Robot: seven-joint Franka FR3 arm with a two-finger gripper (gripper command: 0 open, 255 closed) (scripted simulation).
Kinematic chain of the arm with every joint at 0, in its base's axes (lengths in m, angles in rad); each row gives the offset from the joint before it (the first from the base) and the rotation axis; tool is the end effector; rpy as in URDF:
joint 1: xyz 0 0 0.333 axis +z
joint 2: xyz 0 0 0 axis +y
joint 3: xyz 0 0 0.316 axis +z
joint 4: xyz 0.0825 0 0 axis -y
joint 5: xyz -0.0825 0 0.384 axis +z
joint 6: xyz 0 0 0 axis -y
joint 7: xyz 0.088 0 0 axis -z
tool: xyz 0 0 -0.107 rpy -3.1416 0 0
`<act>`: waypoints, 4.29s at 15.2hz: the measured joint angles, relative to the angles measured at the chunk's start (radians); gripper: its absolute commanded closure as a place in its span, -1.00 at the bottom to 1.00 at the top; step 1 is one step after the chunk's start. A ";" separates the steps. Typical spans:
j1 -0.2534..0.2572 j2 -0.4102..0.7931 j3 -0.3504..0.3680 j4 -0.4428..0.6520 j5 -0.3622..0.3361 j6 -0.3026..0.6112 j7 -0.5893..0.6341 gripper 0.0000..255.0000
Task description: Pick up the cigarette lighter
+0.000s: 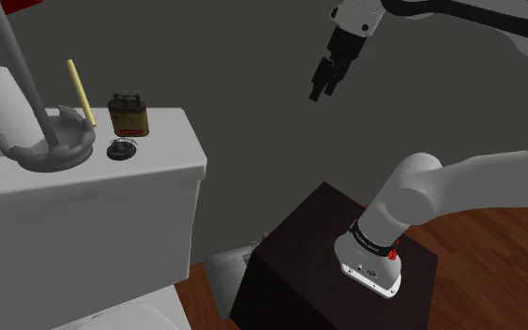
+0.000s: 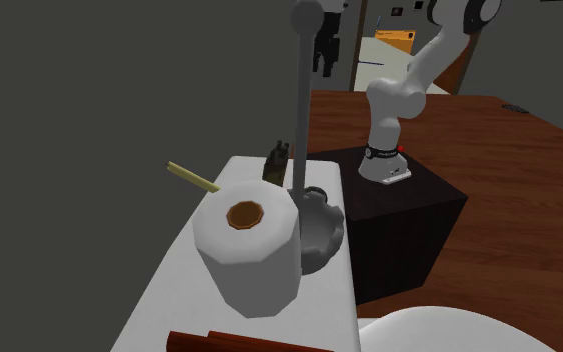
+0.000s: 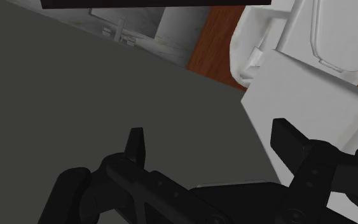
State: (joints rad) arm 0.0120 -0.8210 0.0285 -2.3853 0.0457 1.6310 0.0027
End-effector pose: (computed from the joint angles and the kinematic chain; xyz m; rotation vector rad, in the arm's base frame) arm 0.3029 0.0196 0.5927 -3.1136 -0.0439 -0.1029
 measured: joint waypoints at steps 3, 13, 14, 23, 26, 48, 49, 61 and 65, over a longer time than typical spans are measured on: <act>0.012 0.042 0.016 0.024 0.004 0.020 -0.001 -1.00; 0.087 0.356 0.143 0.250 0.000 0.121 -0.009 -1.00; 0.092 0.393 0.154 0.288 -0.006 0.120 -0.010 -1.00; 0.150 0.690 0.278 0.568 -0.091 0.134 0.010 -1.00; 0.178 0.802 0.317 0.688 -0.140 0.117 0.022 -1.00; 0.337 1.176 0.400 1.023 -0.344 0.103 0.053 1.00; 0.337 1.175 0.400 1.022 -0.344 0.104 0.053 1.00; 0.347 1.183 0.402 1.099 -0.345 0.035 0.043 1.00; 0.364 1.210 0.401 1.197 -0.355 -0.036 0.035 1.00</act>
State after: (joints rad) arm 0.3765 0.3891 0.4299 -1.1883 -0.3093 1.5946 0.0375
